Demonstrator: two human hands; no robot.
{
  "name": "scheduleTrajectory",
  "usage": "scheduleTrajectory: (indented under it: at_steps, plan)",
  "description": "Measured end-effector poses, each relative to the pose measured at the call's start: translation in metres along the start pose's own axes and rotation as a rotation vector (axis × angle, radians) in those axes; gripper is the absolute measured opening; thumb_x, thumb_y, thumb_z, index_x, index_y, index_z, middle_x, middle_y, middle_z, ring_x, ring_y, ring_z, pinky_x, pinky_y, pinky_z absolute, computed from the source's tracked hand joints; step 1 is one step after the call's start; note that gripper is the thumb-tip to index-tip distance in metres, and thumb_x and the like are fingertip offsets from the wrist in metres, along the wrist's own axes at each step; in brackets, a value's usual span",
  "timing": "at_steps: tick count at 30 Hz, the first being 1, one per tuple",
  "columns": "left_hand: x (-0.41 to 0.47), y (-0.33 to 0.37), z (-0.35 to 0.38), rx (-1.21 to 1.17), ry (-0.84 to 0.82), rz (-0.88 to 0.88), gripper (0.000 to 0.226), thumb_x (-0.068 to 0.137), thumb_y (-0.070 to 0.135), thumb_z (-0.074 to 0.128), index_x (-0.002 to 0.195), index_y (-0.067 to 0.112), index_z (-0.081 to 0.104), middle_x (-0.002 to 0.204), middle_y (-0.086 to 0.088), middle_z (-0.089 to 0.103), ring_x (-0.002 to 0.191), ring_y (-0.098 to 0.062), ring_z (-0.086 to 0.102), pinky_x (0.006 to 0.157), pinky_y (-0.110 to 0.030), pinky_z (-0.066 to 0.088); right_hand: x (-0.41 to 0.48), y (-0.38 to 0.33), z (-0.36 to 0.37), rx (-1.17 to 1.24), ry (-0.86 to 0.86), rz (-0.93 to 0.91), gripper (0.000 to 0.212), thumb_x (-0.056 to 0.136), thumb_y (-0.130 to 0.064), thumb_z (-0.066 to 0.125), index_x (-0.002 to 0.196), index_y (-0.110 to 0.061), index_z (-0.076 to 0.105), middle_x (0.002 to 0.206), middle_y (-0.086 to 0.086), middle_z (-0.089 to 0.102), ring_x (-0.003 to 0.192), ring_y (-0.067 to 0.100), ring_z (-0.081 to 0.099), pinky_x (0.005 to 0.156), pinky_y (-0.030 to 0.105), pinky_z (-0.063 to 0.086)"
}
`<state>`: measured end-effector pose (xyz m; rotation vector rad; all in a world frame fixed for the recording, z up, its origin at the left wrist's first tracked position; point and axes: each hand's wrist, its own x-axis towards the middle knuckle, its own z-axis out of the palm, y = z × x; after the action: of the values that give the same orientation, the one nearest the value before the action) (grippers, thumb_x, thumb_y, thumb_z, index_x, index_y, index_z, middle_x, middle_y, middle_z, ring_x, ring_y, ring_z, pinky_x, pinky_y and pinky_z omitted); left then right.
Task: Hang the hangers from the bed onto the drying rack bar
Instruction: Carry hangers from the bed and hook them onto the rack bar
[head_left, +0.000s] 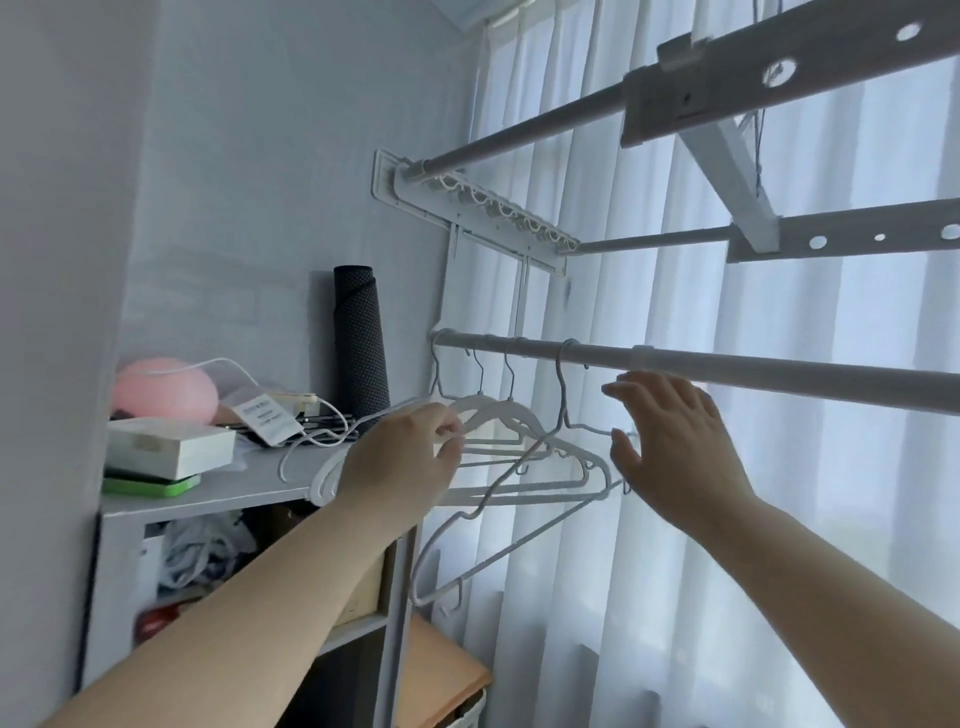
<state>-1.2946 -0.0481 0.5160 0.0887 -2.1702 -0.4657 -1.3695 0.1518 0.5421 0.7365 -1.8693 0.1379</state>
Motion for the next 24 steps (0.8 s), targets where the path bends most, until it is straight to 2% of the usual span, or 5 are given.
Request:
scheduleTrajectory:
  at_steps: [5, 8, 14, 18, 24]
  plan:
    - [-0.067, -0.020, -0.034, 0.012, 0.074, -0.178, 0.018, 0.093, 0.024, 0.048, 0.104, 0.022, 0.062, 0.095, 0.008, 0.062, 0.082, -0.007, 0.051, 0.064, -0.018, 0.039, -0.011, -0.053, -0.005, 0.371, -0.179, 0.006, 0.030, 0.088, -0.015, 0.050, 0.117, -0.013, 0.059, 0.108, 0.002, 0.066, 0.106, 0.027, 0.059, 0.089, 0.033, 0.044]
    - [-0.123, -0.042, -0.064, 0.083, 0.053, -0.345, 0.015, 0.092, 0.024, 0.049, 0.098, 0.027, 0.062, 0.080, 0.019, 0.056, 0.077, -0.006, 0.053, 0.060, -0.014, 0.037, -0.023, -0.097, -0.007, 0.584, -0.317, 0.026, 0.030, 0.092, -0.019, 0.042, 0.120, -0.021, 0.054, 0.105, -0.002, 0.066, 0.103, 0.020, 0.058, 0.081, 0.026, 0.042]
    - [-0.248, -0.084, -0.150, 0.181, 0.054, -0.791, 0.033, 0.088, 0.017, 0.054, 0.065, 0.040, 0.051, 0.062, 0.014, 0.063, 0.066, -0.011, 0.060, 0.070, -0.028, 0.048, -0.063, -0.206, -0.014, 0.778, -0.608, -0.226, 0.026, 0.094, -0.022, 0.041, 0.108, -0.014, 0.061, 0.100, 0.005, 0.068, 0.094, 0.025, 0.060, 0.075, 0.031, 0.047]
    - [-0.340, -0.098, -0.214, 0.233, 0.134, -1.046, 0.031, 0.091, 0.016, 0.051, 0.067, 0.036, 0.051, 0.059, 0.011, 0.063, 0.054, -0.010, 0.057, 0.068, -0.034, 0.052, -0.080, -0.292, -0.038, 1.008, -0.738, -0.284, 0.019, 0.091, -0.015, 0.046, 0.095, -0.015, 0.064, 0.090, 0.003, 0.067, 0.083, 0.020, 0.059, 0.078, 0.031, 0.048]
    - [-0.494, -0.094, -0.317, 0.331, 0.209, -1.325, 0.027, 0.095, 0.020, 0.044, 0.072, 0.034, 0.049, 0.073, 0.012, 0.061, 0.054, -0.007, 0.054, 0.070, -0.024, 0.047, -0.134, -0.427, -0.102, 1.075, -0.951, -0.570, 0.028, 0.092, -0.026, 0.049, 0.065, -0.031, 0.044, 0.084, -0.003, 0.060, 0.081, 0.016, 0.054, 0.074, 0.027, 0.043]
